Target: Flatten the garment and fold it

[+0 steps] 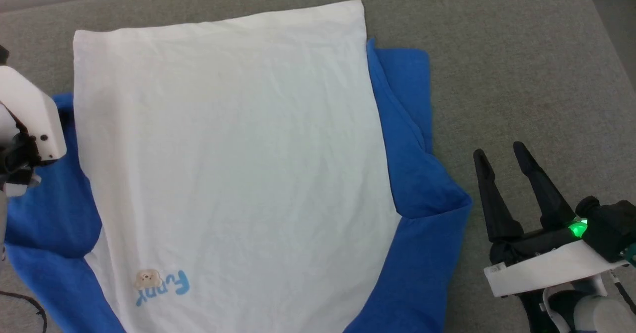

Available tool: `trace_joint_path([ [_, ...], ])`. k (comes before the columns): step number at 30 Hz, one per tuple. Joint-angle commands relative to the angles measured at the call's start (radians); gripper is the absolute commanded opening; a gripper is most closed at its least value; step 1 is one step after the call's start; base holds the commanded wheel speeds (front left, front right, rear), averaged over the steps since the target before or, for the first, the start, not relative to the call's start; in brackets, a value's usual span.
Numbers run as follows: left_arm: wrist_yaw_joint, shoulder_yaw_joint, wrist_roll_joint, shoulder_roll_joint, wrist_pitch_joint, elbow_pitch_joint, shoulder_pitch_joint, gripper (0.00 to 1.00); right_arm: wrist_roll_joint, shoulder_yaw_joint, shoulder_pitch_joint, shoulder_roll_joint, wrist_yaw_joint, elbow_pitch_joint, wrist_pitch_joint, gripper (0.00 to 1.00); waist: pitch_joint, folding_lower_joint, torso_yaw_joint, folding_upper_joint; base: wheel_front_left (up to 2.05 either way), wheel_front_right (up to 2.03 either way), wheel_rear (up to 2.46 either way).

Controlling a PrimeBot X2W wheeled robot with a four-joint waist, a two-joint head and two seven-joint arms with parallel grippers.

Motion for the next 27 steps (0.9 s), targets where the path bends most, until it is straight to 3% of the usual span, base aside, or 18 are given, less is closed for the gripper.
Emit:
trace_joint_path([
  [1,0.008,-0.032,0.002,-0.025,0.042,0.052,0.055,0.0,0.011,0.006,-0.017,-0.003,-0.001,0.0,-0.001,1.0,0.009,0.0002,-0.007,0.0,0.0,0.0,0.0],
  [7,0.018,-0.044,0.018,-0.032,0.0,0.063,0.057,0.0,0.015,0.004,-0.018,-0.01,-0.001,-0.004,0.006,1.0,-0.01,0.0002,0.007,0.0,0.0,0.0,0.0],
  [17,0.036,-0.03,0.071,-0.045,-0.271,0.002,0.008,0.0,-0.001,-0.043,0.033,-0.005,-0.001,-0.015,0.029,1.0,-0.154,0.0002,0.098,0.0,0.0,0.0,0.0],
  [22,0.052,-0.015,0.079,-0.057,-0.391,-0.108,0.028,0.0,-0.014,-0.075,0.076,0.005,-0.001,-0.03,0.049,1.0,-0.229,0.0002,0.138,0.0,0.0,0.0,0.0],
  [27,0.062,-0.046,0.09,-0.086,-0.442,-0.314,0.129,0.0,-0.024,-0.107,0.125,0.017,-0.001,-0.053,0.075,1.0,-0.286,0.0002,0.165,0.0,0.0,0.0,0.0],
])
